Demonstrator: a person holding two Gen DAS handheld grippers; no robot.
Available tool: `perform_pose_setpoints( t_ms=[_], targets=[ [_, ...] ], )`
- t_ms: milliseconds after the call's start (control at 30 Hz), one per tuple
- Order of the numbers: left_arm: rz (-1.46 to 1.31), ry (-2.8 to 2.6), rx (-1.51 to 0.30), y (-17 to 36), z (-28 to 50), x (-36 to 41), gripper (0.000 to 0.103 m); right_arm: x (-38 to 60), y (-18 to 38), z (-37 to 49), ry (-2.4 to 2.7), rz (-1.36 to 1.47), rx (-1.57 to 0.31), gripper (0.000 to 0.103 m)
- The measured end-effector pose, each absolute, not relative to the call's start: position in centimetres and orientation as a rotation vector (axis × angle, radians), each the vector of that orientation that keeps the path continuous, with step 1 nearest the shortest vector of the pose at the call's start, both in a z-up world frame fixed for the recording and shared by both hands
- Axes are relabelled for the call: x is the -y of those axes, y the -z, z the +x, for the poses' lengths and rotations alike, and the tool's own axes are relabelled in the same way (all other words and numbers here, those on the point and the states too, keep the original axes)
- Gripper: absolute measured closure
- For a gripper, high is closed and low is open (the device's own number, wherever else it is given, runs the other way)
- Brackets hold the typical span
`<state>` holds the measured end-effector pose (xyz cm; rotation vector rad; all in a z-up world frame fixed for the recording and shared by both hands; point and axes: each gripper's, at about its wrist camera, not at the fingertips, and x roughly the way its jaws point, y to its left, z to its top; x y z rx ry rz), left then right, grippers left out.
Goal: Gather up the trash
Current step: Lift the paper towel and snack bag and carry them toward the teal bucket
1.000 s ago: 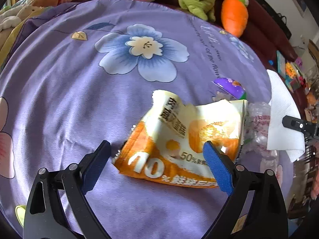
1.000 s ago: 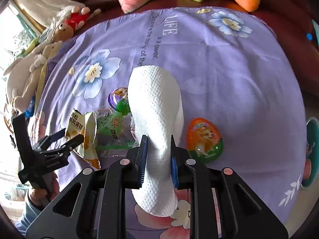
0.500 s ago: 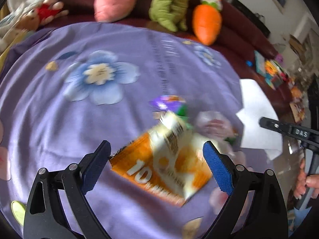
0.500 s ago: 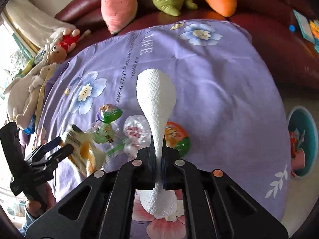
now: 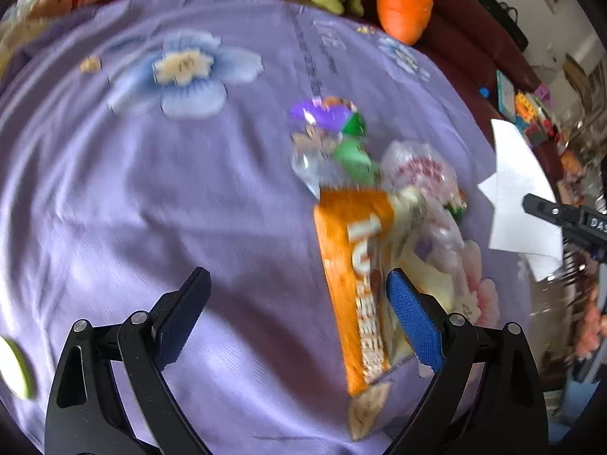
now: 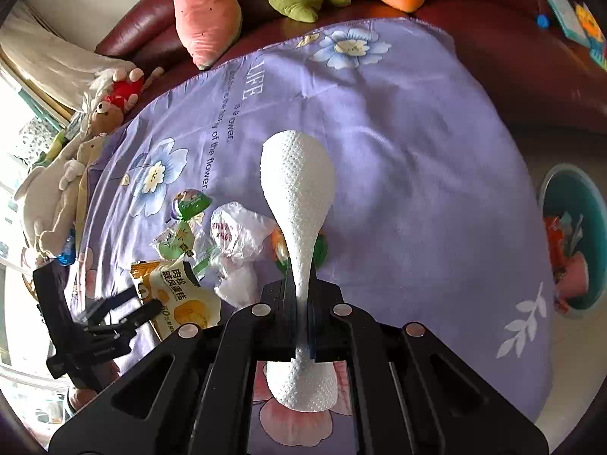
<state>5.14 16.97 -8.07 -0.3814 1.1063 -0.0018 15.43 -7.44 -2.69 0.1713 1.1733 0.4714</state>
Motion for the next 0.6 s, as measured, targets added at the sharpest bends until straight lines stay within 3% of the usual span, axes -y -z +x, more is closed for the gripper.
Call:
perform_pose_setpoints(
  t_ms=[133,167,233,333,600],
  targets=[
    [-0.393,0.043,-1.120,8.9,4.9,-14.5,0.013,8.1,3.2,14.8,-0.482,0.198,-1.175,0.099],
    [-0.382,0.041,-1.125,9.0,5.0,-13.9,0.021,8.4,3.1,14.7,-0.481,0.203,-1.172,0.099],
    [-0.349,0.043,-1.132,9.0,5.0,-12.9,0.069,9.4,3.0,14.3,-0.474,0.217,-1.164,0.099],
    [-0.336,0.038,-1.095,7.6,4.7,-12.0,0.083,11.1,2.8,14.0,-0.459,0.234,-1.152,0.099],
    [-0.269,0.038,-0.999,2.5,4.8,-9.2,0.089,16.9,2.9,13.5,-0.413,0.327,-1.112,0.099]
  ],
)
